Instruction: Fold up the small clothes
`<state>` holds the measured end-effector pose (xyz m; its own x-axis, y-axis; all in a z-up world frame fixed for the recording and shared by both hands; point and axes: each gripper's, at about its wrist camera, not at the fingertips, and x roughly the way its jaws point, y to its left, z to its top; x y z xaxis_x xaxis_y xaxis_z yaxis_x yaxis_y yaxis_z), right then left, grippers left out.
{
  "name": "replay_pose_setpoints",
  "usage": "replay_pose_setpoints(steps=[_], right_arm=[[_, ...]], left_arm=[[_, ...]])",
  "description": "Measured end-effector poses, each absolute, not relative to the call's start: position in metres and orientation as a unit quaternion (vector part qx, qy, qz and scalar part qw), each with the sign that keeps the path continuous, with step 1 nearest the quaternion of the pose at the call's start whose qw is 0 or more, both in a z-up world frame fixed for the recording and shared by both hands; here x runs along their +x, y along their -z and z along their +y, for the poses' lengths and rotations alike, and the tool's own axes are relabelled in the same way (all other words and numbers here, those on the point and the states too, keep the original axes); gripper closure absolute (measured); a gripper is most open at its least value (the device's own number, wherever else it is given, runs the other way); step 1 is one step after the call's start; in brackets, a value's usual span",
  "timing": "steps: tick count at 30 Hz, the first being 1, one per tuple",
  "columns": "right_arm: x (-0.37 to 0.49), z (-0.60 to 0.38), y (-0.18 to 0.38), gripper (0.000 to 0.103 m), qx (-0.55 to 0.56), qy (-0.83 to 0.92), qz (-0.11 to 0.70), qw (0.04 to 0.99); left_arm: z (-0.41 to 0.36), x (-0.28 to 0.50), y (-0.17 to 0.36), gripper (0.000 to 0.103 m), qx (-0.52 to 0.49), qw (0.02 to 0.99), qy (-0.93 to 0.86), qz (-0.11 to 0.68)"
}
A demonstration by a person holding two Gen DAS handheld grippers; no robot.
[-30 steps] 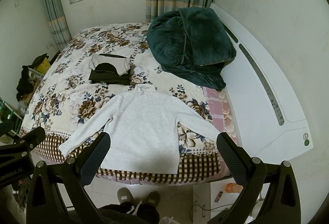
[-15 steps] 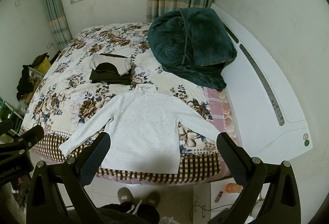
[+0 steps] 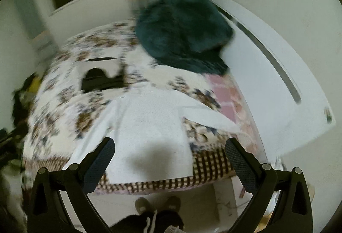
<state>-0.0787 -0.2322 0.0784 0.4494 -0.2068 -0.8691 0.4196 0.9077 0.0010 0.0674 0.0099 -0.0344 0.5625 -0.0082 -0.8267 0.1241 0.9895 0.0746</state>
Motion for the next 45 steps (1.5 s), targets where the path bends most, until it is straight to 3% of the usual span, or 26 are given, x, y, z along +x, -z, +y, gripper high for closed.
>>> replay_pose_setpoints(steps=[7, 9, 11, 14, 17, 26, 31, 33, 35, 36, 42, 45], right_arm=[[-0.083, -0.364, 0.062, 0.000, 0.241, 0.309, 0.514, 0.763], [-0.089, -0.400, 0.107, 0.006, 0.276, 0.331, 0.516, 0.740], [-0.090, -0.443, 0.158, 0.025, 0.323, 0.345, 0.519, 0.712], [-0.086, -0.503, 0.238, 0.045, 0.387, 0.366, 0.525, 0.664], [-0.088, -0.569, 0.317, 0.046, 0.456, 0.396, 0.512, 0.611], [-0.121, -0.689, 0.472, 0.045, 0.569, 0.492, 0.429, 0.499], [-0.130, -0.724, 0.520, 0.045, 0.627, 0.504, 0.369, 0.466], [-0.126, -0.732, 0.529, 0.050, 0.633, 0.508, 0.352, 0.466], [-0.119, -0.737, 0.528, 0.092, 0.618, 0.515, 0.354, 0.476], [-0.115, -0.738, 0.524, 0.095, 0.605, 0.522, 0.357, 0.483], [-0.094, -0.720, 0.457, 0.096, 0.531, 0.500, 0.313, 0.608], [-0.097, -0.710, 0.450, 0.095, 0.486, 0.505, 0.334, 0.630]], left_arm=[[-0.014, 0.143, 0.135, 0.000, 0.061, 0.851, 0.023, 0.522], [-0.030, 0.164, 0.172, 0.000, 0.065, 0.838, 0.006, 0.542], [-0.036, 0.176, 0.204, 0.000, 0.075, 0.830, -0.012, 0.553], [-0.056, 0.195, 0.259, 0.000, 0.099, 0.811, -0.046, 0.575], [-0.073, 0.212, 0.313, 0.000, 0.106, 0.786, -0.065, 0.606], [-0.124, 0.244, 0.450, 0.000, 0.123, 0.736, -0.067, 0.663], [-0.153, 0.247, 0.490, 0.000, 0.131, 0.725, -0.042, 0.675], [-0.162, 0.247, 0.501, 0.000, 0.135, 0.724, -0.025, 0.676], [-0.167, 0.248, 0.507, 0.000, 0.141, 0.724, -0.017, 0.675], [-0.167, 0.248, 0.510, 0.000, 0.142, 0.725, -0.013, 0.674], [-0.162, 0.252, 0.516, 0.000, 0.135, 0.728, -0.013, 0.672], [-0.159, 0.252, 0.518, 0.000, 0.137, 0.730, -0.014, 0.670]])
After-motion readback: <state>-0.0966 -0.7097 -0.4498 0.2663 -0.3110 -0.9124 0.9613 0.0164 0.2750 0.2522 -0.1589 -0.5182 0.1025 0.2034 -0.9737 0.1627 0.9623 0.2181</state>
